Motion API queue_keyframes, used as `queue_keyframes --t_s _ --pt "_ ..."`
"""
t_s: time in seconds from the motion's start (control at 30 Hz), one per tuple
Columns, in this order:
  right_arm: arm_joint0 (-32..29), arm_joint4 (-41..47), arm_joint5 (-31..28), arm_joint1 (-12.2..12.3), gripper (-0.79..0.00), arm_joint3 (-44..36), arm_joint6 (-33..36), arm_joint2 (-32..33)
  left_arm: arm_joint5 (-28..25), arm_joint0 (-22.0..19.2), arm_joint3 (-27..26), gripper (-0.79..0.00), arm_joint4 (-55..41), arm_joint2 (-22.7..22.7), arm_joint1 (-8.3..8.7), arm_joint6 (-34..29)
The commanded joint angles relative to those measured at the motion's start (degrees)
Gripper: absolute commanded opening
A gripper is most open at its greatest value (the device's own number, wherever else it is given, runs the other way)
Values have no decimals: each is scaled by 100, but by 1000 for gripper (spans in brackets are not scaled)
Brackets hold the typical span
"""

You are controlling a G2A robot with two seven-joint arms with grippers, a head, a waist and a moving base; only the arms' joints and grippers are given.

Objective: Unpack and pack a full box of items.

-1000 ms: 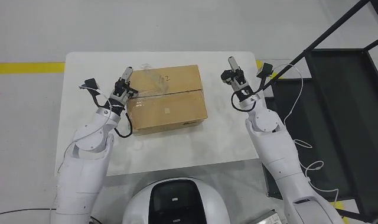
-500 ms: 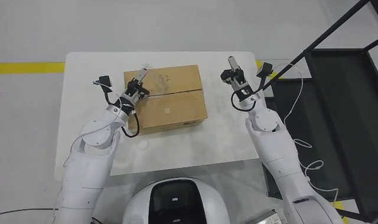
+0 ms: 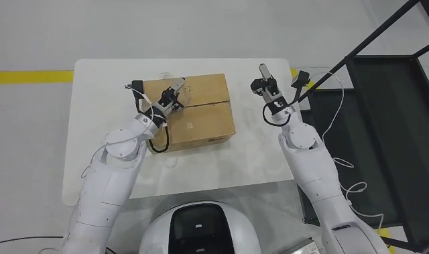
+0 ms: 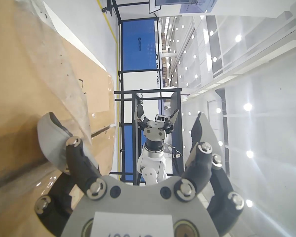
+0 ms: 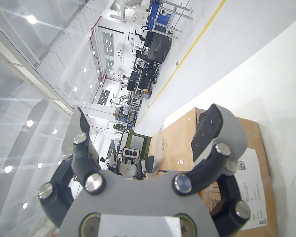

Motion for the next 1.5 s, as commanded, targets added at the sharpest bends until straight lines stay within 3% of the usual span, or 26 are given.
queue_keyframes --t_s 0.0,0.23,0.43,0.6,0.77,0.93,1.1,1.47 --pt "12 9 5 -3 0 21 24 -2 -94 -112 159 0 -6 128 -22 -94" --pt "25 24 14 -11 0 49 65 5 -589 -306 398 0 -194 482 -101 -311" --pt "96 27 36 -36 0 61 219 -119 -1271 -339 367 0 -571 519 -113 -737" --pt "204 50 -51 -60 0 94 282 -197 -1272 -225 288 0 -527 164 9 -1279" --pt "341 100 -160 -78 0 133 559 -300 -1347 207 -203 0 -1001 -472 148 -1573" --pt "522 364 -190 -108 0 174 1207 -522 -1563 694 -658 0 -1170 -1197 254 -1098" --pt "741 594 66 -125 0 243 1986 -744 -1626 1017 -853 0 -1137 -1884 319 -224" --pt "763 546 95 -121 0 241 2019 -748 -1472 1403 -817 0 -1064 -2623 374 955"
